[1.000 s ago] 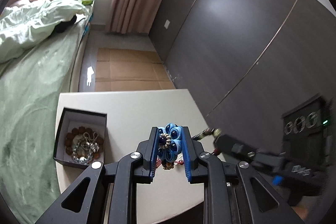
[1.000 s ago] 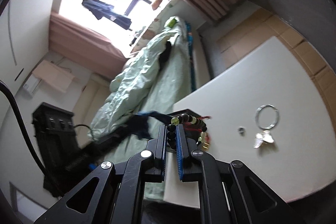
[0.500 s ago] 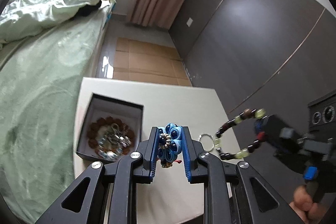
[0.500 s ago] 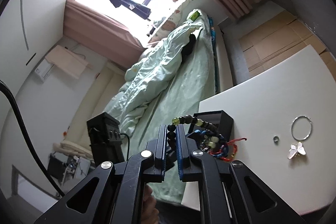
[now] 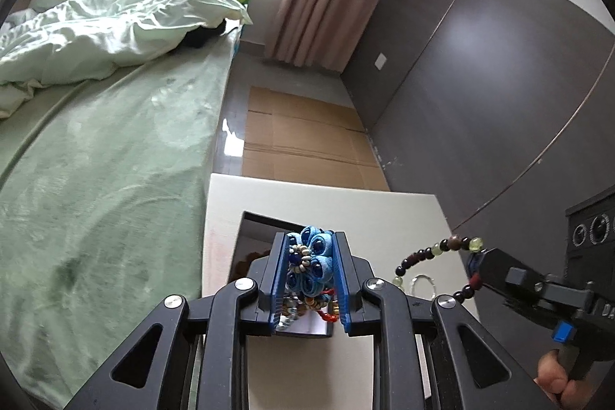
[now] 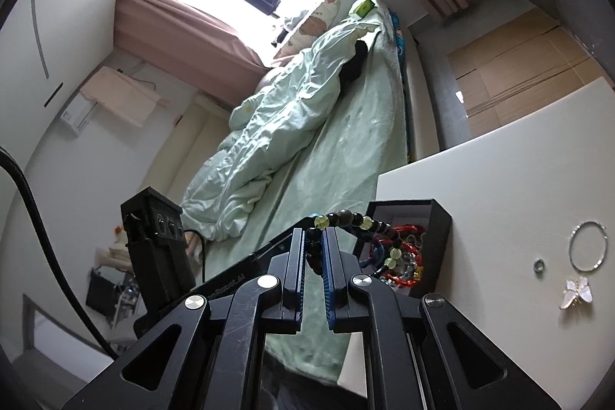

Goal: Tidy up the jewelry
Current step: 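Carry blue flower piece toward box with left tool while right tool lifts bracelet, then open both tools over the black box, releasing flower piece and bracelet, then move both open tools to the white butterfly pendant and small ring, then grasp the small silver ring with left tool while right tool grasps butterfly pendant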

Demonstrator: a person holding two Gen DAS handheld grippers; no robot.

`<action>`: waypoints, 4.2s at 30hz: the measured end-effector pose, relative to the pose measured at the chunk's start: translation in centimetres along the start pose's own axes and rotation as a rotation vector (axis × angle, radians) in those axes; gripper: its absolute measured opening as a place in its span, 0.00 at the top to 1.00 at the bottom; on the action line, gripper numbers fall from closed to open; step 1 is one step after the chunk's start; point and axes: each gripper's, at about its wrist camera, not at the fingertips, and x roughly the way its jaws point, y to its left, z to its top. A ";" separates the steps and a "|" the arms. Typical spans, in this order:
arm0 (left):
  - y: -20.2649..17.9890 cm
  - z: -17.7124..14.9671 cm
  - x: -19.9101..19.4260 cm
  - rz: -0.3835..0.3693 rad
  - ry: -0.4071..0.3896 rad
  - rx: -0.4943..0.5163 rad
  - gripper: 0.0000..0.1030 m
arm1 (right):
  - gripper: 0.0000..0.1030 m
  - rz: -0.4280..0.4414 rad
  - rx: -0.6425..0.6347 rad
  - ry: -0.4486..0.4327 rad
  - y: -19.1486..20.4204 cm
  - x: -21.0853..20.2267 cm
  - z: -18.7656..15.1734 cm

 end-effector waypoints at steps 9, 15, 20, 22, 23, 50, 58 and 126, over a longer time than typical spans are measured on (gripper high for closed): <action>2.1 -0.7 1.3 0.014 0.062 -0.040 0.36 | 0.90 -0.005 -0.001 0.032 0.2 1.6 -0.1; 3.7 -0.9 0.0 0.041 0.047 -0.071 0.36 | 0.90 -0.003 0.008 0.055 0.4 2.9 0.0; 4.6 -1.2 -1.1 0.062 0.035 -0.080 0.36 | 0.90 -0.038 0.016 0.064 0.4 4.5 0.4; 4.8 -1.4 -1.3 0.066 0.029 -0.083 0.36 | 0.76 -0.062 0.026 0.089 0.1 5.2 0.5; 4.9 -1.5 -1.4 0.069 0.028 -0.086 0.35 | 0.51 -0.072 0.034 0.099 -0.2 5.3 0.6; -8.0 -4.6 4.2 -0.093 0.124 0.108 0.28 | 0.35 -0.342 0.090 -0.015 -10.6 -9.3 -2.2; -10.6 -5.9 6.3 -0.097 0.166 0.173 0.28 | 0.35 -0.454 0.073 0.008 -12.5 -9.4 -4.0; -14.4 -8.6 15.7 0.011 0.333 0.296 0.51 | 0.59 -0.643 -0.050 -0.083 -14.3 -11.0 -7.5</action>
